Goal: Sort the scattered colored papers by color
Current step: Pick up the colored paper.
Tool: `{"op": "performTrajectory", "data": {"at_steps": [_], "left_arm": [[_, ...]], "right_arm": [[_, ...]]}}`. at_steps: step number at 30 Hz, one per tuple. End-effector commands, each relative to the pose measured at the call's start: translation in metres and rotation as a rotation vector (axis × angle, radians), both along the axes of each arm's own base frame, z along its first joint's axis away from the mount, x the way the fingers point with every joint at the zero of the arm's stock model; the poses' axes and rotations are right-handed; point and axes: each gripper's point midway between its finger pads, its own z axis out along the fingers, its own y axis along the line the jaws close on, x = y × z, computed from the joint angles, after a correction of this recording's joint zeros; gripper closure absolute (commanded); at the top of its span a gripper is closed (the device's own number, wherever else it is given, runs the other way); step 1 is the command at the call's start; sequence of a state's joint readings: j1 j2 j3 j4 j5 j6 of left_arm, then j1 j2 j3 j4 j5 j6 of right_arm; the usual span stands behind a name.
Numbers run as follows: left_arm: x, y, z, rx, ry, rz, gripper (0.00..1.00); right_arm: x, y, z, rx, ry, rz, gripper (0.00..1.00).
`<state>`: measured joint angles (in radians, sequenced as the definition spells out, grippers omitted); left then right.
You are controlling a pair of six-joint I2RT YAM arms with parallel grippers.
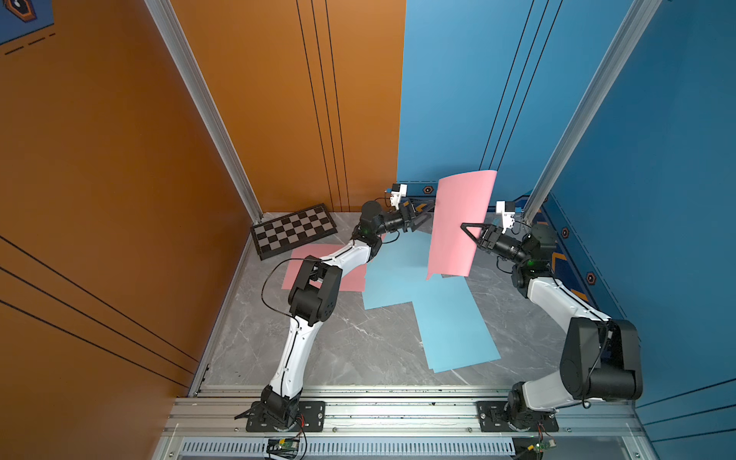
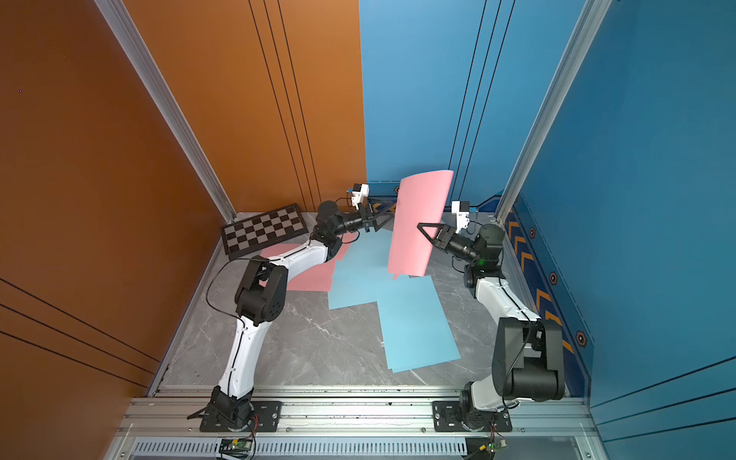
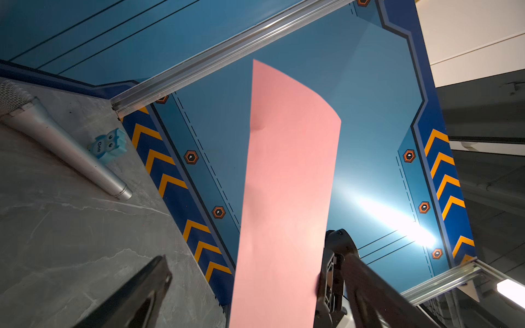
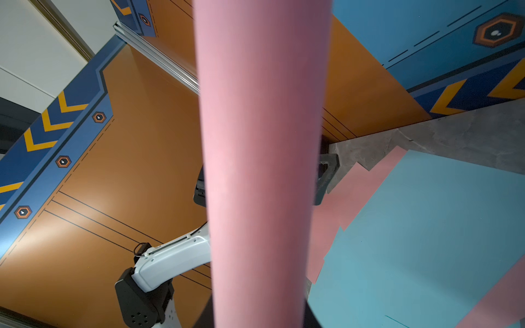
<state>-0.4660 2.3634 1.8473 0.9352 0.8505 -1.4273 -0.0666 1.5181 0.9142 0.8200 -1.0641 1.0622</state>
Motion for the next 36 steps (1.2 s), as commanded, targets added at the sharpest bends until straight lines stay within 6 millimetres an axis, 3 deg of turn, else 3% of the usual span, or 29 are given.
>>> {"op": "performTrajectory", "data": {"at_steps": [1, 7, 11, 16, 23, 27, 32, 36], "left_arm": [[-0.015, -0.009, 0.006, -0.044, -0.028, -0.075, 0.02], [-0.025, -0.024, 0.003, -0.045, -0.014, -0.124, 0.06], [-0.019, -0.020, -0.005, -0.039, -0.004, -0.095, 0.07], [-0.003, -0.012, -0.027, -0.017, 0.039, -0.053, 0.07], [-0.006, -0.029, -0.023, -0.030, 0.047, -0.106, 0.07], [-0.013, -0.033, -0.015, -0.033, 0.036, -0.127, 0.07], [-0.017, -0.020, -0.002, -0.026, 0.006, -0.110, 0.09], [-0.023, -0.014, 0.013, -0.028, -0.016, -0.122, 0.20]], "right_arm": [[-0.003, 0.001, 0.013, 0.091, -0.038, 0.053, 0.76], [0.000, -0.001, 0.011, 0.178, -0.029, 0.099, 0.78], [0.000, 0.000, 0.011, 0.162, -0.023, 0.092, 0.81], [-0.011, 0.015, 0.024, 0.122, -0.044, 0.132, 0.81], [-0.022, 0.033, 0.028, 0.123, -0.054, 0.192, 0.81], [-0.014, 0.031, 0.008, 0.097, -0.004, 0.163, 0.82], [-0.002, 0.017, -0.022, 0.051, 0.069, 0.092, 0.82], [0.003, 0.014, -0.039, 0.005, 0.105, 0.064, 0.82]]}}
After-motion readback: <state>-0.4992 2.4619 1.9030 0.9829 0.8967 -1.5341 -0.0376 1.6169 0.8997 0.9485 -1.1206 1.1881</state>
